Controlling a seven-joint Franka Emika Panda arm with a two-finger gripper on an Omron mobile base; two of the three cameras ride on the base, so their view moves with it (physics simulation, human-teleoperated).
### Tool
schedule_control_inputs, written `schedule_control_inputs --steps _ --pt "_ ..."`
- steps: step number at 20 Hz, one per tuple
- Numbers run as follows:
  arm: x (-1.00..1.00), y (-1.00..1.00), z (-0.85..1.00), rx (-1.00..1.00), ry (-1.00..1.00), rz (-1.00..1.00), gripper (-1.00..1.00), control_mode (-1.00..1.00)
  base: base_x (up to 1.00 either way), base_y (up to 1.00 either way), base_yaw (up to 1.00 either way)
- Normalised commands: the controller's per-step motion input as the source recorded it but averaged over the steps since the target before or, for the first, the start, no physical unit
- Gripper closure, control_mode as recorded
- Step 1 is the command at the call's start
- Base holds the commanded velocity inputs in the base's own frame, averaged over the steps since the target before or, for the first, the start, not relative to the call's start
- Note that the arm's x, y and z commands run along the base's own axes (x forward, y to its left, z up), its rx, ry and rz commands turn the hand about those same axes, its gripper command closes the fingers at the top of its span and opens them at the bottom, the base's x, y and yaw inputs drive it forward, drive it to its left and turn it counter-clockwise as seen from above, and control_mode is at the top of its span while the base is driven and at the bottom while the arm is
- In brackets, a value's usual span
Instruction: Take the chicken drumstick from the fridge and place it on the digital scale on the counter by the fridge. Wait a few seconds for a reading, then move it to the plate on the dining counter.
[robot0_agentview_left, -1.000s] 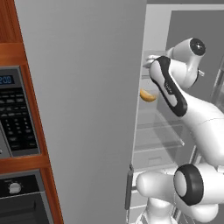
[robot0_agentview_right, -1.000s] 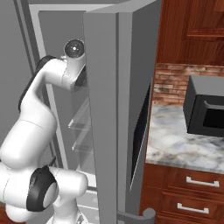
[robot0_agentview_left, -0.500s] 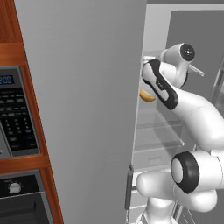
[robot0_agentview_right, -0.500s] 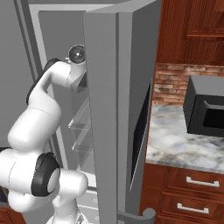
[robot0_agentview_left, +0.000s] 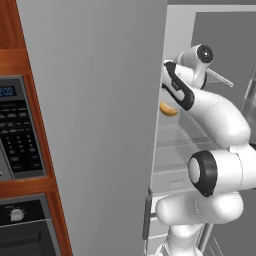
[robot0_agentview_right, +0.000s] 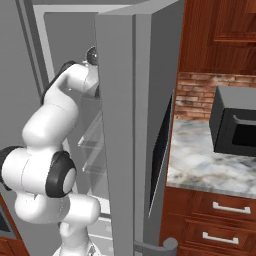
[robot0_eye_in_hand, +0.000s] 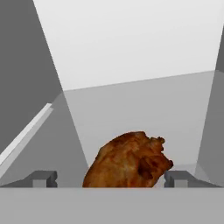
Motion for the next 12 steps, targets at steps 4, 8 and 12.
schedule_control_inputs --steps 4,8,12 --pt "0.17 -0.06 -0.44 0.0 0.11 0.0 -1.0 -1.0 0.0 0.0 0.0" --pt "0.0 0.0 -0.78 -0.04 0.13 0.0 1.0 -1.0 0.0 0.0 0.0" --pt "0.0 0.0 -0.8 -0.05 0.04 0.0 1.0 -1.0 0.0 0.0 0.0"
